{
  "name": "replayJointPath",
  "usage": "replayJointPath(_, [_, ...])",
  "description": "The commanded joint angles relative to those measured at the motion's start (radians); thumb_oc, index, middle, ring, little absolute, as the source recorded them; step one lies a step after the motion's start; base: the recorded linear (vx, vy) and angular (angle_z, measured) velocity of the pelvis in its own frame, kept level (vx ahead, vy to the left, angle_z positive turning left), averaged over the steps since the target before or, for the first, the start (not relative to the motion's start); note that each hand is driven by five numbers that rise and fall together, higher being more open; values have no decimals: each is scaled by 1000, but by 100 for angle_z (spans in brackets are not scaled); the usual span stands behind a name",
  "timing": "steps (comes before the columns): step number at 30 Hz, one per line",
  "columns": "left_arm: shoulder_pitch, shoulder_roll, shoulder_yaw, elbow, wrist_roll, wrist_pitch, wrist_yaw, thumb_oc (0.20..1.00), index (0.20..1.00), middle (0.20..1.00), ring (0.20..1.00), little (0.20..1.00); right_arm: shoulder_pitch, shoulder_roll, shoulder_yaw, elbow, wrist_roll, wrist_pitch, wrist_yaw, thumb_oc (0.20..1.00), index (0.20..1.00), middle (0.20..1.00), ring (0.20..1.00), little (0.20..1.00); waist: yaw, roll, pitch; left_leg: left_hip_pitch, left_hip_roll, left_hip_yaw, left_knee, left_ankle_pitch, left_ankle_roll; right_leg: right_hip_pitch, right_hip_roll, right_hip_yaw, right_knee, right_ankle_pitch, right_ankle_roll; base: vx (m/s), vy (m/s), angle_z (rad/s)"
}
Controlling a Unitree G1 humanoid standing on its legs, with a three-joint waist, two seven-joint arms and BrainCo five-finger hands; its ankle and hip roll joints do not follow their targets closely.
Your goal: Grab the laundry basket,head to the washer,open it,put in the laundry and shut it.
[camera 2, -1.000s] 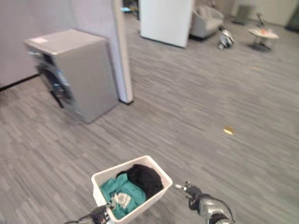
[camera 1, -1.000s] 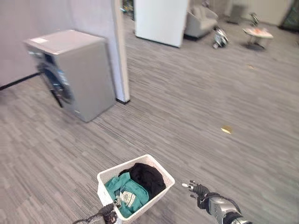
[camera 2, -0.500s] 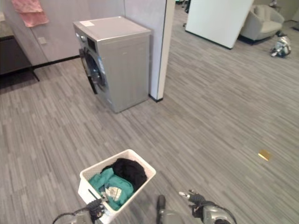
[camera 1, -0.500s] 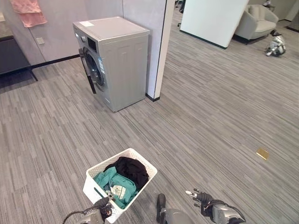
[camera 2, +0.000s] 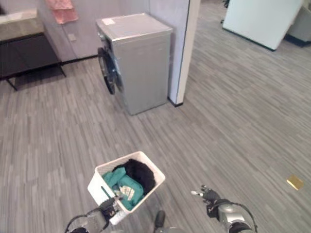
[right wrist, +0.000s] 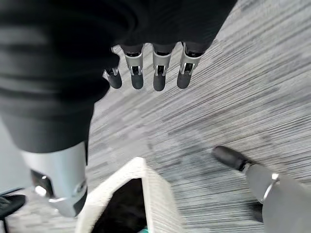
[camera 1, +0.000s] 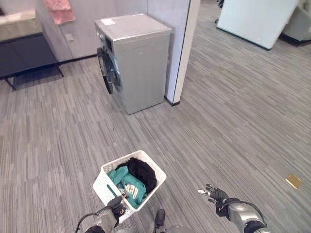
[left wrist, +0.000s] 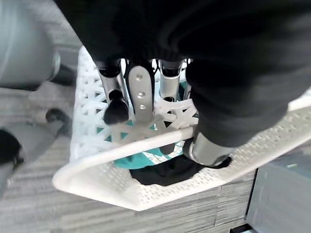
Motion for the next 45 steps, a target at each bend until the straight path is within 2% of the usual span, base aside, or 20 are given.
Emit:
replayJointPath(1, [-52,14,31,-50,-32,-101,-38,200,200,200,200,200,45,-18,3,-55,-2,-44,-19,1000,1000,1000,1000,1000,-16,17,-60,-64,-29,6,-125,258,22,144,-50,83,-85,83,135,135,107,23])
replayJointPath(2, [-49,13,32,-56,-38,-102,-39,200,200,200,200,200,44,-20,6,-57,-9,-45,-22,1000,1000,1000,1000,1000,-8,22,-53,-86,-19,28,-168,312,21,153,-43,87,-89,84,125,230,160,26])
replayJointPath(5, [-42,5,43,-52,-53,-105,-40,200,200,200,200,200,44,-14,12,-66,-18,-46,-27,1000,1000,1000,1000,1000,3,34,-52,-121,9,61,-209,370,1,200,-38,108,-94,57,122,263,162,-20])
replayJointPath(11, [-14,6,48,-65,-43,-99,-44,200,200,200,200,200,75,22,-2,-31,-27,-44,-17,1000,1000,1000,1000,1000,3,20,-102,-68,-23,49,-169,305,56,243,-109,143,-51,14,154,326,242,-36])
replayJointPath(12, [-14,10,46,-72,-41,-100,-47,200,200,200,200,200,78,33,-6,-17,-20,-42,-14,1000,1000,1000,1000,1000,4,9,-108,-69,-33,52,-139,283,67,245,-133,146,-32,31,162,365,382,-5])
replayJointPath(13, [-15,21,45,-80,-28,-97,-48,200,200,200,200,200,73,58,-5,19,-18,-36,2,1000,1000,1000,1000,1000,11,-10,-116,-57,-59,64,-99,226,97,219,-205,142,54,117,191,437,479,-19])
replayJointPath(18, [-1,56,50,-115,-9,-88,-45,200,200,200,200,200,67,76,11,13,-15,-27,22,1000,1000,1000,1000,1000,26,0,-102,39,-89,64,-127,175,134,169,-283,104,231,253,203,256,310,-19])
replayJointPath(19, [-1,56,50,-116,-9,-88,-45,200,200,200,200,200,67,76,11,13,-15,-27,22,1000,1000,1000,1000,1000,26,-1,-102,40,-90,65,-127,175,134,169,-284,105,233,252,203,192,232,8])
replayJointPath(20, [-1,62,50,-118,-1,-86,-44,200,200,200,200,200,68,76,8,14,-10,-27,23,1000,1000,1000,1000,1000,23,4,-99,51,-92,59,-129,170,139,161,-283,109,270,262,203,122,122,9])
replayJointPath(22, [1,73,41,-139,11,-83,-46,200,200,200,200,200,79,70,4,1,4,-25,29,1000,1000,1000,1000,1000,1,10,-102,68,-107,14,-142,168,145,120,-189,203,300,227,187,260,170,35])
replayJointPath(23, [5,81,51,-155,17,-84,-47,200,200,200,200,200,96,67,-3,-10,22,-24,33,1000,1000,1000,1000,1000,-15,17,-108,98,-105,-2,-169,164,139,58,-125,199,278,141,166,304,158,62])
replayJointPath(25, [12,89,59,-179,13,-89,-46,200,200,200,200,200,102,63,-8,-28,27,-28,32,1000,1000,1000,1000,1000,-17,23,-98,131,-98,-6,-185,146,124,5,-127,136,241,100,173,248,104,39])
replayJointPath(27, [16,89,66,-195,-4,-92,-44,200,200,200,200,200,107,57,-17,-43,25,-30,28,1000,1000,1000,1000,1000,-31,25,-70,159,-96,-23,-174,142,114,-61,-107,100,158,120,170,210,12,-6])
replayJointPath(29, [19,82,74,-204,-21,-98,-43,200,200,200,200,200,112,54,-23,-48,25,-31,25,1000,1000,1000,1000,1000,-52,21,-51,201,-106,-48,-158,122,104,-92,-100,112,49,169,186,310,-12,17])
replayJointPath(34, [17,81,99,-181,-22,-102,-48,200,200,200,200,200,106,56,-31,-32,8,-27,26,1000,1000,1000,1000,1000,-67,4,-47,268,-108,-80,-118,86,84,-147,-133,62,-95,313,234,297,-44,41])
replayJointPath(36, [15,80,101,-171,-21,-103,-47,200,200,200,200,200,105,57,-32,-23,5,-25,28,1000,1000,1000,1000,1000,-70,2,-51,285,-109,-88,-119,84,82,-146,-132,59,-94,328,236,281,-39,10])
replayJointPath(38, [15,70,101,-147,-29,-104,-49,200,200,200,200,200,125,50,-32,-24,13,-23,30,1000,1000,1000,1000,1000,-88,-4,-85,336,-100,-133,-116,68,75,-118,-94,123,-70,310,211,543,-136,29])
replayJointPath(40, [14,67,104,-120,-30,-101,-49,200,200,200,200,200,138,45,-32,-33,14,-22,33,1000,1000,1000,1000,1000,-97,3,-108,357,-71,-153,-93,62,65,-106,-70,128,-42,276,193,382,-160,66])
replayJointPath(42, [17,62,105,-111,-37,-102,-53,200,200,200,200,200,148,33,-33,-36,10,-27,33,1000,1000,1000,1000,1000,-102,8,-117,351,-42,-162,-10,88,33,-77,-50,113,-20,235,170,292,-172,38])
replayJointPath(45, [21,59,118,-90,-56,-101,-49,200,200,200,200,200,138,19,-21,-27,-2,-35,19,1000,1000,1000,1000,1000,-96,-4,-127,261,24,-158,258,229,-26,1,-16,97,-40,196,125,287,-245,2])
